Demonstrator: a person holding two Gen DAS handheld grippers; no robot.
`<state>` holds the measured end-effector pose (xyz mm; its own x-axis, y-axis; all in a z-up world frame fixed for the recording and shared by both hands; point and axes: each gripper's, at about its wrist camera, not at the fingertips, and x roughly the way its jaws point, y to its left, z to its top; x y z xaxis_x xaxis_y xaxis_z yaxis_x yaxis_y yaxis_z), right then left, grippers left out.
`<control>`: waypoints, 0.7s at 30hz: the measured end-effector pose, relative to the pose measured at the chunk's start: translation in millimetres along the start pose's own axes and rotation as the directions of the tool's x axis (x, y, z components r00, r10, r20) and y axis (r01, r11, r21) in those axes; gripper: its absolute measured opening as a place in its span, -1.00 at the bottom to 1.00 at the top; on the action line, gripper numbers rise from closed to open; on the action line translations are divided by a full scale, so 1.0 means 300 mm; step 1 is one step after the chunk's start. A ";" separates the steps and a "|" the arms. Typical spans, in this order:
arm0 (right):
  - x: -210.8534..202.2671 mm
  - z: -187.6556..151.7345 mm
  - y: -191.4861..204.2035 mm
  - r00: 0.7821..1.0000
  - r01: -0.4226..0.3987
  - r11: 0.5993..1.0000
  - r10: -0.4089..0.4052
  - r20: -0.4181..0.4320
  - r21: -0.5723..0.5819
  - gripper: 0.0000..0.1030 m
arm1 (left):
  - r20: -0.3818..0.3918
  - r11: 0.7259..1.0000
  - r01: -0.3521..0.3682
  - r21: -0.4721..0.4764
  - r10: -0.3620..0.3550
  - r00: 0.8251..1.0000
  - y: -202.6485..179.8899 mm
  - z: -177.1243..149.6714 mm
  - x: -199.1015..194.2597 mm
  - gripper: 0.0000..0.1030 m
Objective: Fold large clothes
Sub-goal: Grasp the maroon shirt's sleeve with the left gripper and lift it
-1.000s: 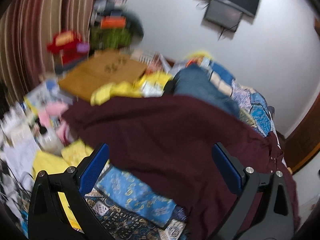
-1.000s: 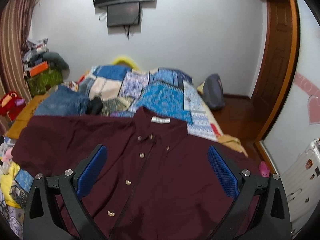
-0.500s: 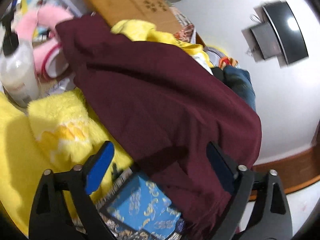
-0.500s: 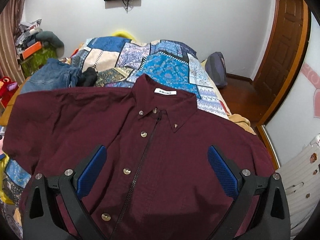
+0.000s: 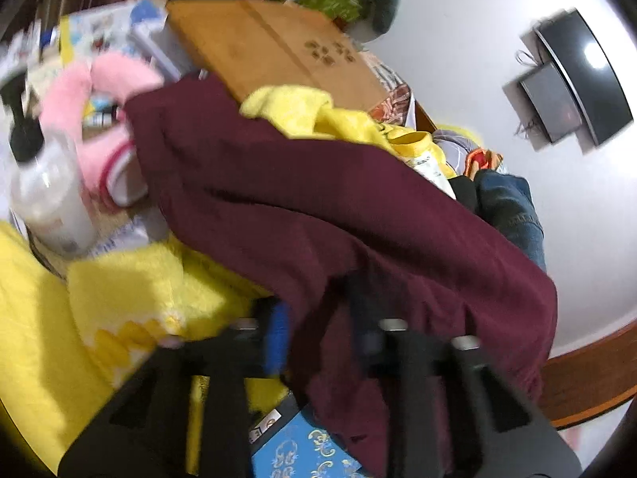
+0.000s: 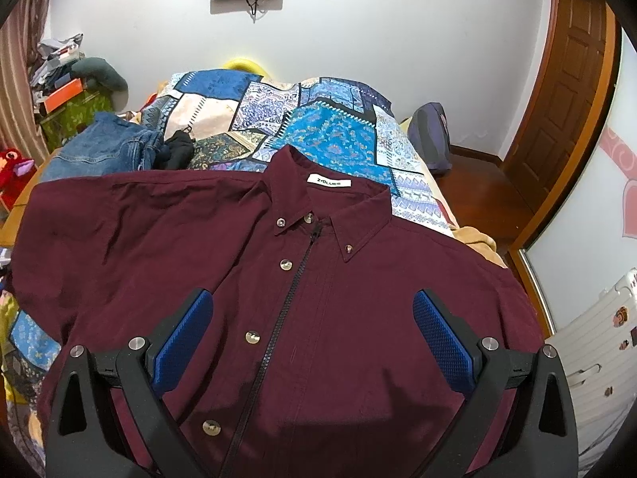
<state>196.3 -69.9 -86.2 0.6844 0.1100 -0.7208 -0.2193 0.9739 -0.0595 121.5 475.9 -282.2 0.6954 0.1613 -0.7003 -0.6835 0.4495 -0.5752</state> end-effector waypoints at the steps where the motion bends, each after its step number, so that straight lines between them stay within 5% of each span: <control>1: -0.007 0.001 -0.003 1.000 -0.002 1.000 0.002 0.003 0.000 0.94 | 0.018 1.000 -0.012 0.027 0.011 1.000 -0.016 0.000 -0.023 -0.81; 4: -0.030 0.003 -0.006 1.000 -0.006 1.000 0.006 0.018 0.001 0.94 | 0.084 0.995 -0.014 0.101 0.006 0.996 -0.072 0.014 -0.110 -0.87; 11: -0.069 0.003 -0.017 0.998 -0.043 0.999 0.044 0.039 -0.005 0.94 | 0.175 0.966 0.093 0.241 -0.137 0.975 -0.287 0.029 -0.329 -0.91; 21: -0.111 -0.016 -0.067 0.992 -0.093 0.996 0.093 0.080 -0.005 0.94 | 0.178 0.841 0.221 0.495 -0.346 0.921 -0.728 -0.137 -0.528 -0.92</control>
<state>174.5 -94.1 -64.3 0.7142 0.2156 -0.6660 -0.2851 0.9585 0.0045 151.5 316.2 -63.1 0.9168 0.1494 -0.3705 -0.3115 0.8480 -0.4289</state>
